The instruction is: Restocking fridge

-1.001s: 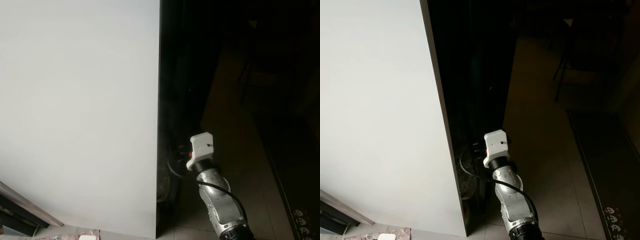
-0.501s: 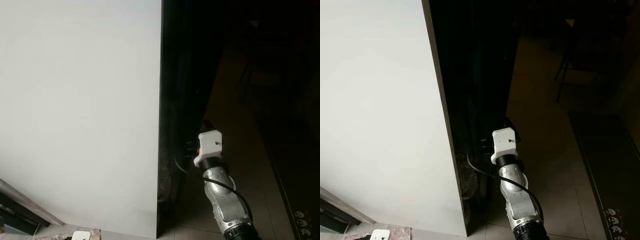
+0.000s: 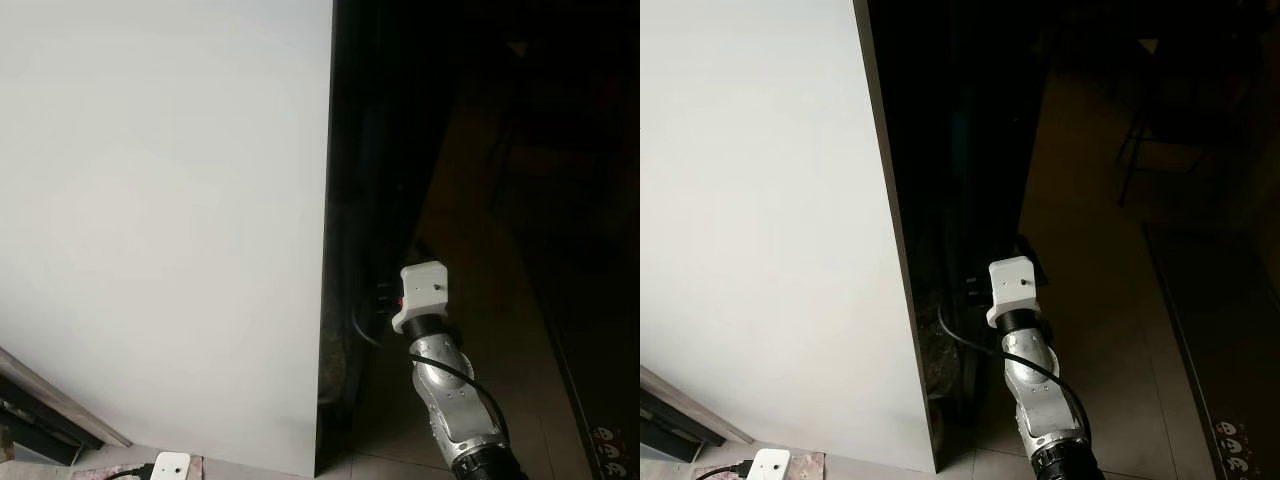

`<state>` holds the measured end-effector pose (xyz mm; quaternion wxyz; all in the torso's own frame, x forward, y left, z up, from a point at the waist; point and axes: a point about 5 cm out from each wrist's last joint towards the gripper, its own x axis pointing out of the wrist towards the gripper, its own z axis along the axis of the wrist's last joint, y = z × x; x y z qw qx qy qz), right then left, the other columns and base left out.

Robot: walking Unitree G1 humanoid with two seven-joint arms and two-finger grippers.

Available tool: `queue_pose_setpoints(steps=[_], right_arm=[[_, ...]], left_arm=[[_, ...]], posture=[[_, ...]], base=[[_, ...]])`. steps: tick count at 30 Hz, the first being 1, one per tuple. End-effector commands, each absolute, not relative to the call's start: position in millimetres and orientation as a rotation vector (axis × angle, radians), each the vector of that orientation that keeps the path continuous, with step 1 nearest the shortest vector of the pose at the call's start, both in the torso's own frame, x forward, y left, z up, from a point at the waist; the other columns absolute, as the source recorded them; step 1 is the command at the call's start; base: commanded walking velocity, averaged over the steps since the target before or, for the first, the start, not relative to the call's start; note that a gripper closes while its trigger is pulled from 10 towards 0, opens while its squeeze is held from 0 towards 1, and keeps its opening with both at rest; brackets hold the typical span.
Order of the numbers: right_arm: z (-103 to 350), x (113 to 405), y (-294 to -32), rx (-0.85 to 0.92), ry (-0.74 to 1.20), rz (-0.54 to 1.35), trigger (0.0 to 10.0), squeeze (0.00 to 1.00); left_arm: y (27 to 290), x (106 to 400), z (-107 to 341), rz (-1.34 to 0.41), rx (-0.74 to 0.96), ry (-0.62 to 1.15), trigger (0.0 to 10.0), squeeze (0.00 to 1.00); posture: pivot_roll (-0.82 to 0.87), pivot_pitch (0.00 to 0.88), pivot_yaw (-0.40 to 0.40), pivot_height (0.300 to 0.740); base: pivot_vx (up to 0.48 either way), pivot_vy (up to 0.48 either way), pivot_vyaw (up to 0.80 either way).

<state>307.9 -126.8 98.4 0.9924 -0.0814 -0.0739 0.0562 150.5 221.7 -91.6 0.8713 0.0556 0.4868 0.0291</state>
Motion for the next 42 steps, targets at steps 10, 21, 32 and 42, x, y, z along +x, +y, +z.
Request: queue_pose_setpoints(steps=[10, 21, 32, 42], right_arm=[[85, 306, -204, -0.155, -0.053, -0.209, 10.0, 0.00], [37, 282, -238, -0.141, 0.170, -0.289, 10.0, 0.00], [-50, 217, -233, -0.056, 0.687, -0.207, 10.0, 0.00], [-93, 156, -209, -0.092, 1.017, -0.078, 10.0, 0.00]], left_arm=[[249, 121, -94, 0.096, 0.127, 1.065, 10.0, 0.00], [238, 124, -97, 0.088, 0.146, 1.087, 10.0, 0.00], [204, 149, -97, 0.051, 0.140, 1.064, 10.0, 0.00], [184, 161, -95, 0.058, 0.121, 1.033, 10.0, 0.00]], posture=[[0.00, 0.000, 0.009, 0.740], [0.01, 0.000, 0.010, 0.740], [-0.01, 0.000, 0.020, 0.740], [0.01, 0.000, 0.020, 0.740]], base=[[0.000, 0.000, 0.00], [0.000, 0.000, 0.00], [0.000, 0.000, 0.00], [0.000, 0.000, 0.00]])
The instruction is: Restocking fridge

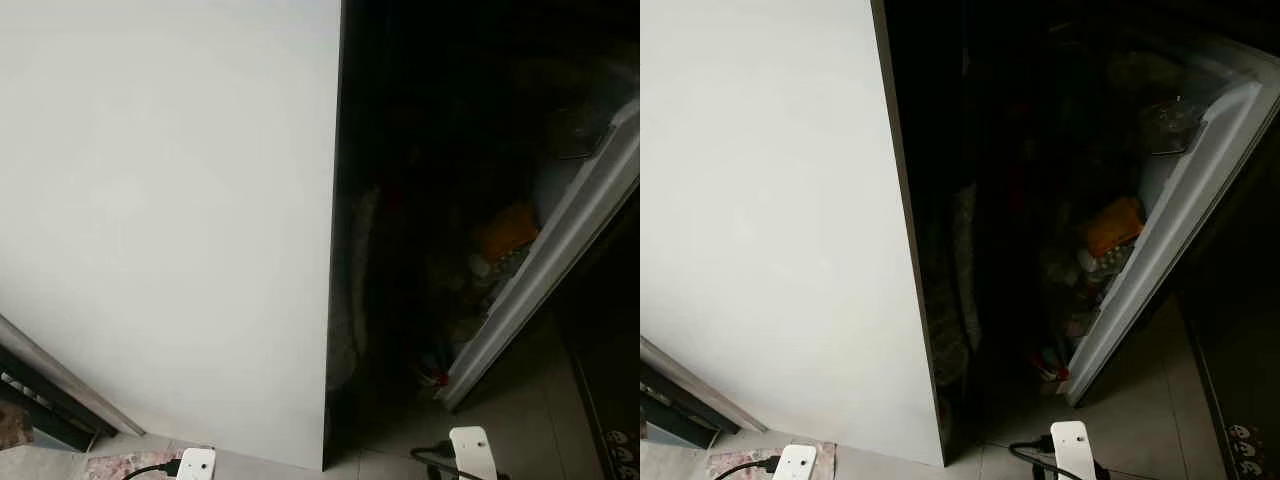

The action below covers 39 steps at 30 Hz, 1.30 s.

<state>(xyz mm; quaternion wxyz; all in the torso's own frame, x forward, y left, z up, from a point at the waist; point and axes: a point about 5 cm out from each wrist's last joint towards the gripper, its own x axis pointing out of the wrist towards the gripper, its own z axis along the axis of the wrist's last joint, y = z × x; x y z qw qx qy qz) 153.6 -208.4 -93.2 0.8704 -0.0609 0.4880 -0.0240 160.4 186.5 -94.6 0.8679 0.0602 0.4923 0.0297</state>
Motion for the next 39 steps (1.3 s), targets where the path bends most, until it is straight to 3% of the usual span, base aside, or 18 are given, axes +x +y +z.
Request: queue_pose_setpoints(steps=[1, 13, 17, 25, 39], right_arm=[[-93, 154, -208, -0.079, 1.020, -0.087, 10.0, 0.00], [-96, 147, -204, 0.000, 1.023, -0.112, 10.0, 0.00], [-95, 148, -208, -0.016, 1.015, -0.093, 10.0, 0.00], [-96, 149, -202, -0.009, 1.008, -0.087, 10.0, 0.00], [-96, 149, -202, -0.012, 1.013, -0.094, 10.0, 0.00]], left_arm=[[184, 162, -94, 0.056, 0.124, 1.032, 10.0, 0.00], [165, 177, -90, 0.013, 0.161, 1.023, 10.0, 0.00], [181, 162, -95, 0.028, 0.175, 1.049, 10.0, 0.00], [183, 159, -96, 0.031, 0.165, 1.055, 10.0, 0.00], [186, 159, -96, 0.030, 0.162, 1.051, 10.0, 0.00]], posture=[[0.01, 0.000, 0.022, 0.740], [0.00, 0.000, 0.025, 0.740], [0.00, 0.000, 0.025, 0.740], [-0.01, 0.000, 0.021, 0.740], [-0.02, 0.000, 0.023, 0.740]], base=[[0.000, 0.000, 0.00], [0.000, 0.000, 0.00], [0.000, -0.289, 0.00], [0.000, -0.331, 0.49], [0.000, -0.325, 0.00]])
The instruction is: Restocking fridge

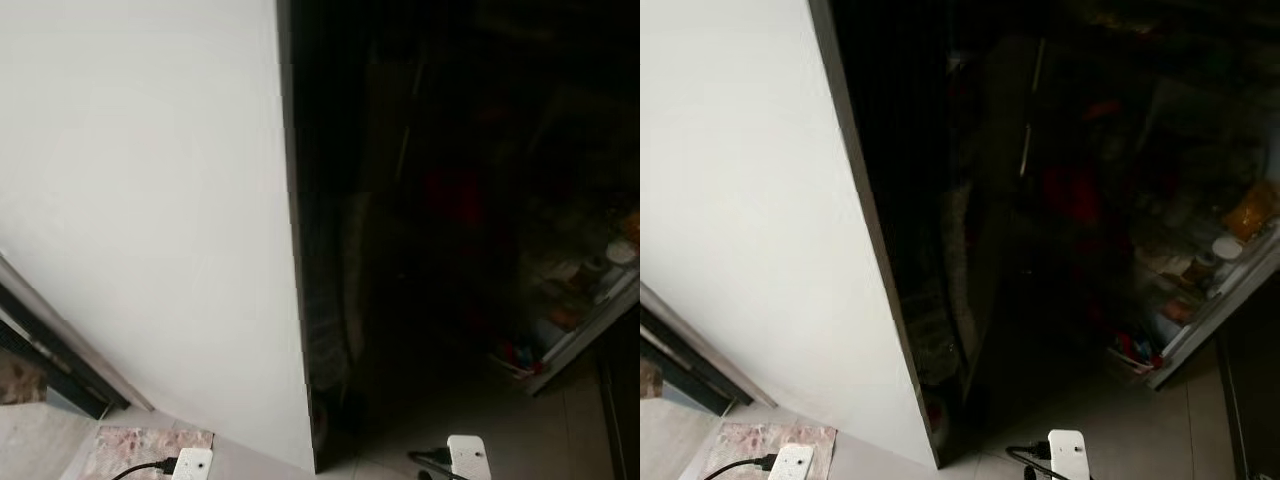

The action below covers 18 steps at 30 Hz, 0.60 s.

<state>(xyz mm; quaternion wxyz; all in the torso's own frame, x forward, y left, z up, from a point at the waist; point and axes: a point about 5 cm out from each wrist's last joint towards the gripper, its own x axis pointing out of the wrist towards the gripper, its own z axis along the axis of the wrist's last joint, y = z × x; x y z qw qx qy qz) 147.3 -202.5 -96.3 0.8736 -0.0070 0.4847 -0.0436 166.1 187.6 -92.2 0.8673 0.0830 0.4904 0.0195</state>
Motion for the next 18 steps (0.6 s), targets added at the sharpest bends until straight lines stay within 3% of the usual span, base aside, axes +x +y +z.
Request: queue_pose_setpoints(steps=[1, 7, 18], right_arm=[[-96.2, 148.5, -201.4, -0.015, 1.016, -0.092, 10.0, 0.00], [-96.1, 148.6, -200.6, -0.034, 1.011, -0.081, 10.0, 0.00], [-99.5, 141.6, -194.8, -0.029, 1.035, -0.054, 10.0, 0.00]], left_arm=[[185.5, 159.2, -95.5, 0.030, 0.164, 1.052, 10.0, 0.00], [185.5, 159.0, -95.6, 0.024, 0.165, 1.053, 10.0, 0.00], [186.8, 158.4, -95.7, 0.024, 0.168, 1.054, 10.0, 0.00]], posture=[[-0.02, 0.000, 0.024, 0.740], [-0.02, 0.000, 0.026, 0.740], [-0.01, 0.000, 0.029, 0.740]], base=[[0.000, -0.330, 0.00], [0.000, -0.326, 0.34], [0.000, -0.319, 0.73]])
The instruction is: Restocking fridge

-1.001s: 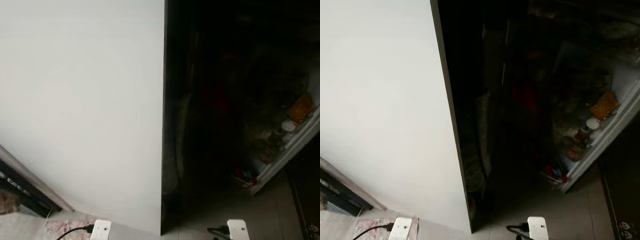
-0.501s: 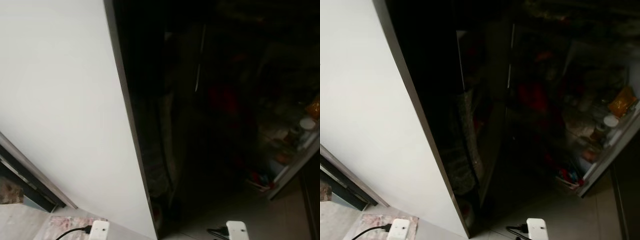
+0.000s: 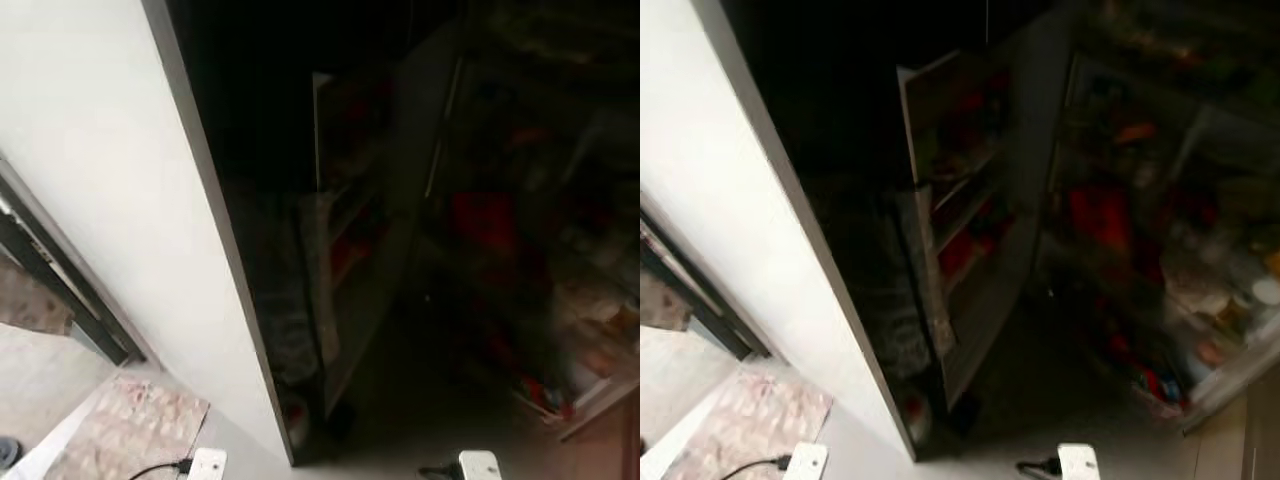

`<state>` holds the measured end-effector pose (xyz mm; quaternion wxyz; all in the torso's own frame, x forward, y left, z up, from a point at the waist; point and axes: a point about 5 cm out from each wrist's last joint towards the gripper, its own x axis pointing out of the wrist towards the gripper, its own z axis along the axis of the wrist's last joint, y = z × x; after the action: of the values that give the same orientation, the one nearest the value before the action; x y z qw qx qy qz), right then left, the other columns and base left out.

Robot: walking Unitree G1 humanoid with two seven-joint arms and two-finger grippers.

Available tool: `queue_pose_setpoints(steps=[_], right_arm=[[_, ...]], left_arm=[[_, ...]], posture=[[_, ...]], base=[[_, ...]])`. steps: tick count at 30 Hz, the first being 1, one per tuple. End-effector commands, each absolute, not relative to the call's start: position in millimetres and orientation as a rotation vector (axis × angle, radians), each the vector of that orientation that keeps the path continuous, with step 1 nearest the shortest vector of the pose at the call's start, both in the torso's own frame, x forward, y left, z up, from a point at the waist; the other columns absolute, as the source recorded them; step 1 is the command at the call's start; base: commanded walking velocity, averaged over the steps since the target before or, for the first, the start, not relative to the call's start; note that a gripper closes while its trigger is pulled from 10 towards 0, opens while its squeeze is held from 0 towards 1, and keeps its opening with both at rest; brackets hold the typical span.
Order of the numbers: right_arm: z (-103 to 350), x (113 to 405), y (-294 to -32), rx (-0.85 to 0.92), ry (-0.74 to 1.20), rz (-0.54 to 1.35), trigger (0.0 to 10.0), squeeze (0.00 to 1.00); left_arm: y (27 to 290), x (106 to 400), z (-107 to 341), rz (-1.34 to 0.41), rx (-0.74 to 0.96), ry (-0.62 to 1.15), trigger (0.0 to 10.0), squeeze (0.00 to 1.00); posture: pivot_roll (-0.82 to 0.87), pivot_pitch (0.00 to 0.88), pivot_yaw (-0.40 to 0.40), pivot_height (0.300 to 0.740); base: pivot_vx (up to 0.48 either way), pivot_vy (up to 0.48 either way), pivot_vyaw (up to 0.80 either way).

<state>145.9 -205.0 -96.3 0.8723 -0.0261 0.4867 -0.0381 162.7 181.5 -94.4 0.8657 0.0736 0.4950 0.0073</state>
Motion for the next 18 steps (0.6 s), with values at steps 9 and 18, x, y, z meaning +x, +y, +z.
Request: queue_pose_setpoints(steps=[9, 18], right_arm=[[-100.2, 140.2, -193.2, -0.032, 1.036, -0.047, 10.0, 0.00], [-99.9, 142.3, -190.1, -0.005, 1.033, -0.042, 10.0, 0.00]], left_arm=[[186.8, 158.4, -95.7, 0.026, 0.165, 1.055, 10.0, 0.00], [190.2, 157.6, -95.6, 0.030, 0.163, 1.056, 10.0, 0.00]], posture=[[-0.01, 0.000, 0.028, 0.740], [-0.01, 0.000, 0.027, 0.740]], base=[[0.000, -0.300, 0.14], [0.000, -0.298, 0.57]])
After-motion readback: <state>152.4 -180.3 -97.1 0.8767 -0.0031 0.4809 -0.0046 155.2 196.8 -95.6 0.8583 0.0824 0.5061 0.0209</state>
